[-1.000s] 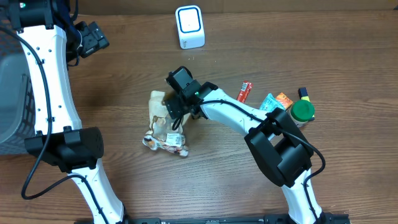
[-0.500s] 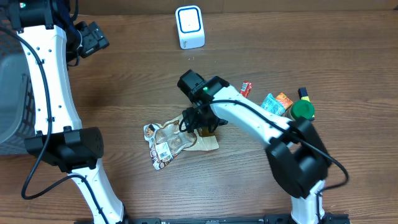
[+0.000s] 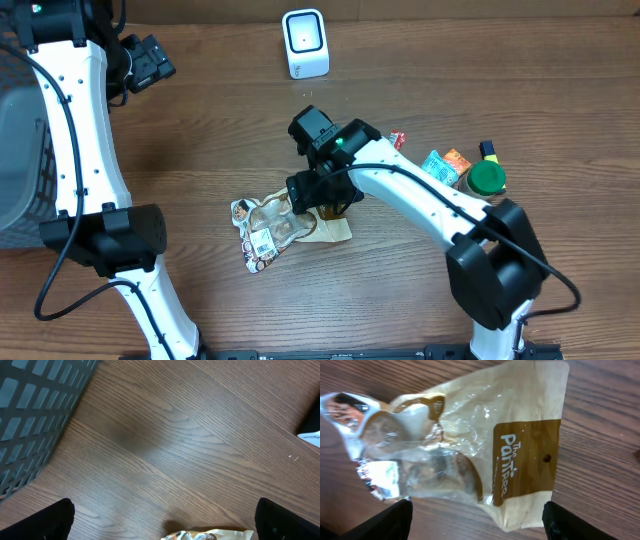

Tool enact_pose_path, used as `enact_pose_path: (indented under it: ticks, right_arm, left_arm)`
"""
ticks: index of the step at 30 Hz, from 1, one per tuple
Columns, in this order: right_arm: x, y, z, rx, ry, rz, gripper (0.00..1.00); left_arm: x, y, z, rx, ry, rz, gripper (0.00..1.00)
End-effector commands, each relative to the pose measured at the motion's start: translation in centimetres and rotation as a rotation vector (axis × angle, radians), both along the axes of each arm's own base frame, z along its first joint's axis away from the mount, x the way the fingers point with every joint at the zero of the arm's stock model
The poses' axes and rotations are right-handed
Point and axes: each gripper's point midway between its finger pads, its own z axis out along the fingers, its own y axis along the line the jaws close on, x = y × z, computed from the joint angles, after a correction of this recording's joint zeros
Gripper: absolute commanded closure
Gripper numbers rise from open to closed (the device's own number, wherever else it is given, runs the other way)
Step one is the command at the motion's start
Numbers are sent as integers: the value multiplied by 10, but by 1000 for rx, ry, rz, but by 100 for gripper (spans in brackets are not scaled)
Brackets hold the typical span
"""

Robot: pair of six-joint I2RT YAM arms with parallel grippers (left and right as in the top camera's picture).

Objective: Scan the item barcode
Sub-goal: 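Move the right gripper left and grasp the Pantree snack bag, then lift the Pantree bag with the right gripper and rotate it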

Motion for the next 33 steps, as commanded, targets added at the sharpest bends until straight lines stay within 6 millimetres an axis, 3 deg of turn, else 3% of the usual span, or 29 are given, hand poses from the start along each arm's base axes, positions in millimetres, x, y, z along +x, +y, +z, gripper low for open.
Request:
enact_pose_path:
  ticks: [1,6,13,26,33]
  right_arm:
    - [-2,-3,-25,-44,46,5,16]
    - [-12,0,-48,-47,128,10,18]
    - [-23,2,-54,-34,187,30,30]
    - [-23,2,-55,-35,188,30,26]
    - [-31,-5,-77,-40,197,7,28]
  left_arm:
    - [-1,-4,0,4,4,-26,0]
    - [-1,-4,0,4,4,-26,0]
    - [-1,-4,0,4,4,-26,0]
    - [-1,-4,0,4,4,-26,0]
    - [-1,-4,0,4,4,-26,0]
